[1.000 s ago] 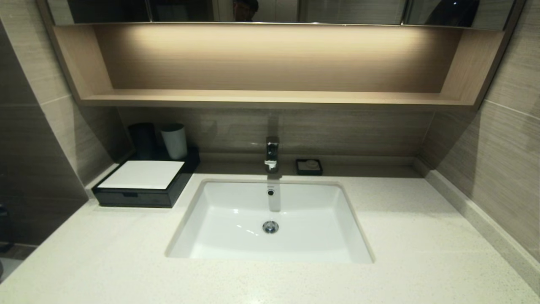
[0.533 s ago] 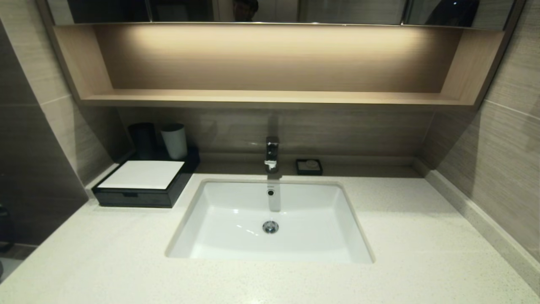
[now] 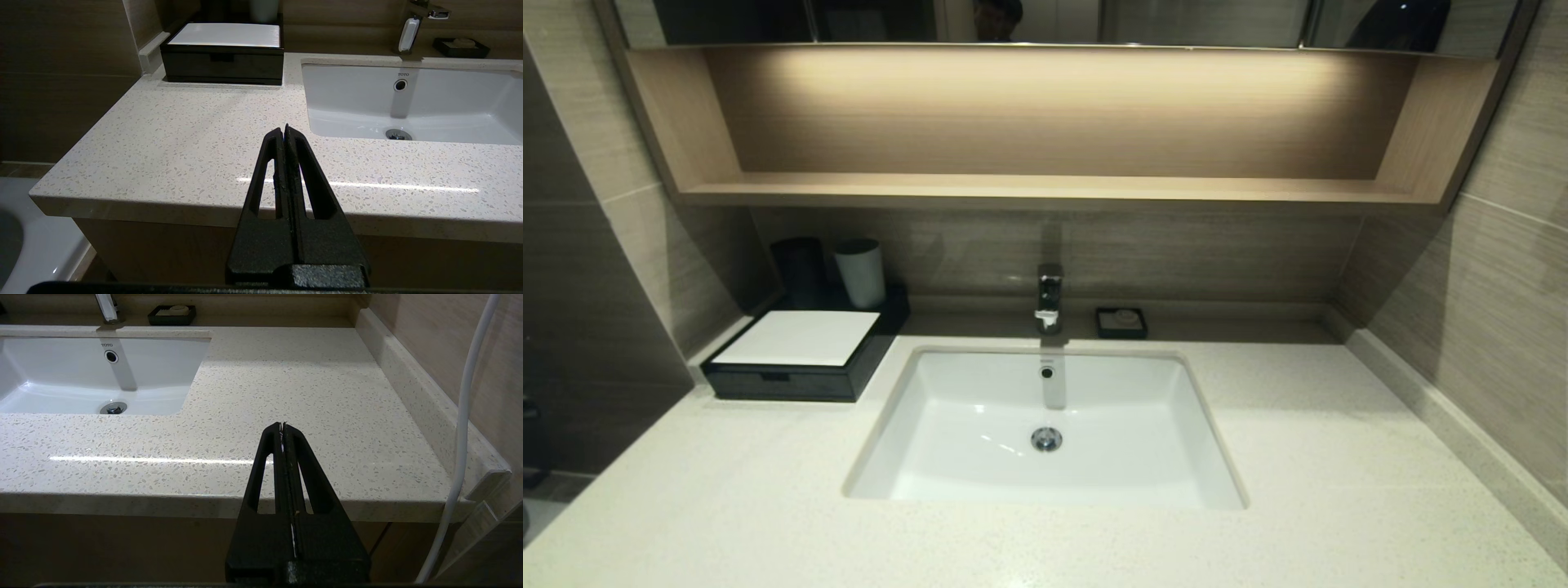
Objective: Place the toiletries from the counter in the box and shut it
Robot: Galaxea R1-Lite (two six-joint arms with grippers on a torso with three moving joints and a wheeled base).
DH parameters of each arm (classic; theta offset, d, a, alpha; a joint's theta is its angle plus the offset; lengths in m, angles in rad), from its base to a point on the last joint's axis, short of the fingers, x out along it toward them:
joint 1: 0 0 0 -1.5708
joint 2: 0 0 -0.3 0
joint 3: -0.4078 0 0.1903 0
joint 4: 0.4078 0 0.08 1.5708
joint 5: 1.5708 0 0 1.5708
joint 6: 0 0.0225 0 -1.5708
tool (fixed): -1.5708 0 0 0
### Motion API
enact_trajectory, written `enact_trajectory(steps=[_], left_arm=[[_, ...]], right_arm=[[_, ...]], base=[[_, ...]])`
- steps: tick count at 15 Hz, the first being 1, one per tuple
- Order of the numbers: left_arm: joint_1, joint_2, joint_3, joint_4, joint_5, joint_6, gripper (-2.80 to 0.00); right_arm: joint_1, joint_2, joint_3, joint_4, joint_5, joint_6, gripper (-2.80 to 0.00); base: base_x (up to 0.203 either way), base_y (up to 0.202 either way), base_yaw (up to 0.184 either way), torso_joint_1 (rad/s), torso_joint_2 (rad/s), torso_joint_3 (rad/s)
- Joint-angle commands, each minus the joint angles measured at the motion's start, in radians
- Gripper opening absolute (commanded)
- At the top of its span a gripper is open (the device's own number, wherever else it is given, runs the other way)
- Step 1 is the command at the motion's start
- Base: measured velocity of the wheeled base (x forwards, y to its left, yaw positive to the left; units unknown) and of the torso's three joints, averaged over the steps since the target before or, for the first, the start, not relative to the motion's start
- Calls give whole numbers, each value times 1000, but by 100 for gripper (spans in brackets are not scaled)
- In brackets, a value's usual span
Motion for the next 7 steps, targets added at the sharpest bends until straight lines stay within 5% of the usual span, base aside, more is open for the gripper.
enact_trajectory(steps=[1, 7], left_arm=[[1, 2, 20, -1, 0, 0, -280], [1, 2, 20, -1, -1, 0, -280]], right_arm=[[0, -2, 2, -1, -1, -1, -280], [0, 0, 2, 1, -1, 0, -280]], base=[[0, 0, 0, 0, 0, 0], [0, 0, 0, 0, 0, 0]])
